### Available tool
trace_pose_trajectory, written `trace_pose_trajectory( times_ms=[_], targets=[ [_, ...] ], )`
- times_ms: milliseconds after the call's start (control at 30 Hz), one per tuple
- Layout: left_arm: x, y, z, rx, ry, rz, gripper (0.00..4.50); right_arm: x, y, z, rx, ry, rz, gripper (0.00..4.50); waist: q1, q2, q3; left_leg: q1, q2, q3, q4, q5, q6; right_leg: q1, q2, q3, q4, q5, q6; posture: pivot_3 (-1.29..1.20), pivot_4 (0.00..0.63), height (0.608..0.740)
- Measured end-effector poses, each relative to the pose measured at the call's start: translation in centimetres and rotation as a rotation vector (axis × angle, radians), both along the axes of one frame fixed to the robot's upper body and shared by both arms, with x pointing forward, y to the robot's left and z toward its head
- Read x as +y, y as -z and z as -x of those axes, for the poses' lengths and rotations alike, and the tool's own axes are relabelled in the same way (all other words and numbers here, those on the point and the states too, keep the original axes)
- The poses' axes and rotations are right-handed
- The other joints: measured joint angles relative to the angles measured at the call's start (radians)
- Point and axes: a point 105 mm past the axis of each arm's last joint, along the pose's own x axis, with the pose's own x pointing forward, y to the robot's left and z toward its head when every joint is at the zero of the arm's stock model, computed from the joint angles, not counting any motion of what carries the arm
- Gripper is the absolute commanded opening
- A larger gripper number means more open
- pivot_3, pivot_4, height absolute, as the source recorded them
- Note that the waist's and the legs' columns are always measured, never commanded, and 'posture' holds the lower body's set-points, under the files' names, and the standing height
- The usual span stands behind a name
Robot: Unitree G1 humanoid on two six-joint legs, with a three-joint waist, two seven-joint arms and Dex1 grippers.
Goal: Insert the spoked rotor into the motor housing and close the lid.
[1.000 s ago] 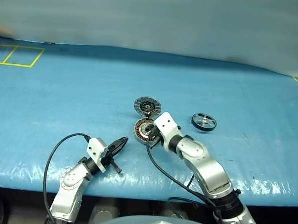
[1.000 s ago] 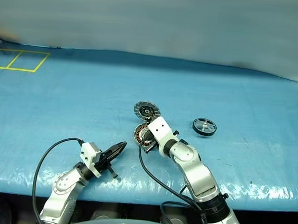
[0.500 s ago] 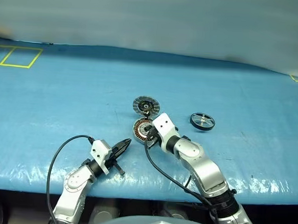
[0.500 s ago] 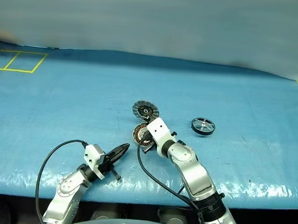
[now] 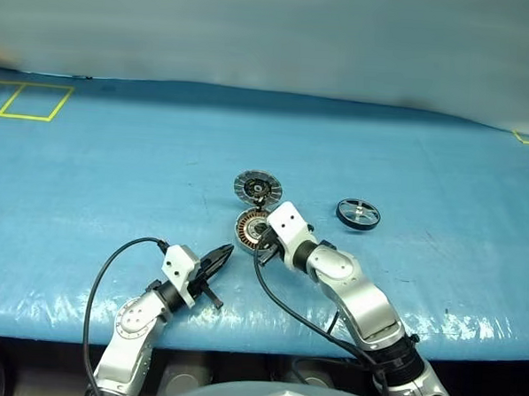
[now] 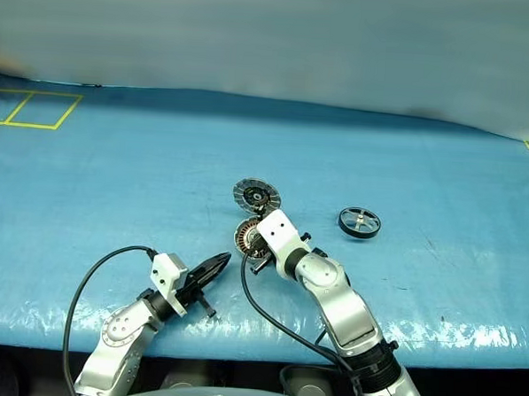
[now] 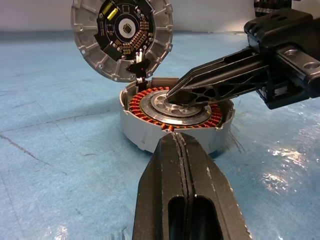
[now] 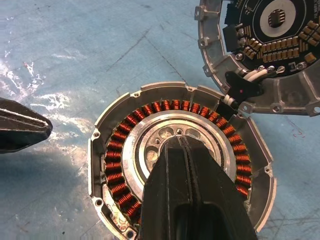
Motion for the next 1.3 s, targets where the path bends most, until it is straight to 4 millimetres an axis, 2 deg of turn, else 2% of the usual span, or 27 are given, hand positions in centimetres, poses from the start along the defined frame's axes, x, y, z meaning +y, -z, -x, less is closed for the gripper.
trace_pose_trajectory(
  times_ms=[500, 667, 733, 833, 967, 1067, 1100, 1300],
  targets=[
    [0.0, 0.1, 0.1, 0.004, 0.001, -0.002, 0.0, 0.2, -0.1, 0.3, 0.031, 0.013, -0.035, 0.02, 0.001, 0.0, 0.0, 0.0, 0.0, 0.0, 0.0, 0.0, 0.0, 0.0, 0.0, 0.0, 0.0, 0.0, 0.0, 0.0, 0.15, 0.74],
    [0.1, 0.1, 0.2, -0.003, 0.002, -0.006, 0.0, -0.1, -3.3, 0.6, 0.027, 0.001, -0.175, 0.02, 0.001, 0.0, 0.0, -0.002, 0.0, -0.001, 0.0, 0.0, 0.0, -0.001, -0.001, 0.0, 0.0, 0.0, 0.0, 0.0, 0.15, 0.74],
    [0.1, -0.1, 0.1, -0.013, 0.005, -0.01, 0.0, -1.2, -4.0, 0.6, 0.001, 0.008, -0.127, 0.02, 0.003, 0.0, 0.0, -0.002, 0.0, -0.001, 0.0, 0.0, 0.0, -0.001, -0.001, 0.0, -0.001, 0.0, 0.0, 0.0, 0.15, 0.74],
    [0.3, 0.1, 0.2, -0.016, 0.009, -0.03, 0.0, -4.0, -4.4, 0.2, -0.019, 0.054, -0.031, 0.02, 0.007, 0.0, 0.0, -0.002, -0.001, -0.001, 0.0, 0.0, 0.0, -0.001, -0.003, 0.0, -0.002, -0.003, -0.004, 0.0, 0.15, 0.74],
    [0.1, -0.1, 0.0, -0.027, 0.023, -0.032, 0.0, -7.9, -4.7, -1.7, 0.039, 0.229, 0.006, 0.02, 0.004, 0.001, 0.0, -0.002, -0.001, -0.001, 0.0, 0.0, 0.0, -0.001, -0.002, 0.0, -0.001, -0.002, -0.005, 0.0, 0.15, 0.74],
    [0.0, -0.1, 0.1, -0.027, 0.033, -0.033, 0.0, -11.0, -4.2, -2.9, 0.069, 0.378, 0.051, 0.59, 0.005, 0.0, 0.0, -0.003, -0.001, -0.001, -0.001, 0.0, 0.0, -0.001, -0.002, 0.0, -0.001, -0.002, -0.005, 0.0, 0.15, 0.74],
    [0.0, 0.0, 0.1, -0.024, 0.036, -0.035, 0.0, -12.0, -4.2, -3.2, 0.076, 0.422, 0.061, 0.94, 0.005, 0.001, 0.0, -0.003, -0.001, -0.001, -0.001, 0.0, 0.001, -0.002, -0.002, 0.0, -0.002, -0.001, -0.003, 0.0, 0.15, 0.74],
    [0.1, 0.3, 0.1, -0.016, 0.038, -0.04, 0.0, -14.7, -3.9, -4.0, 0.08, 0.562, 0.111, 2.95, 0.004, 0.001, 0.001, -0.003, -0.001, -0.001, -0.003, -0.001, 0.001, -0.002, -0.001, 0.0, -0.002, 0.0, -0.001, 0.0, 0.15, 0.74]
  ],
)
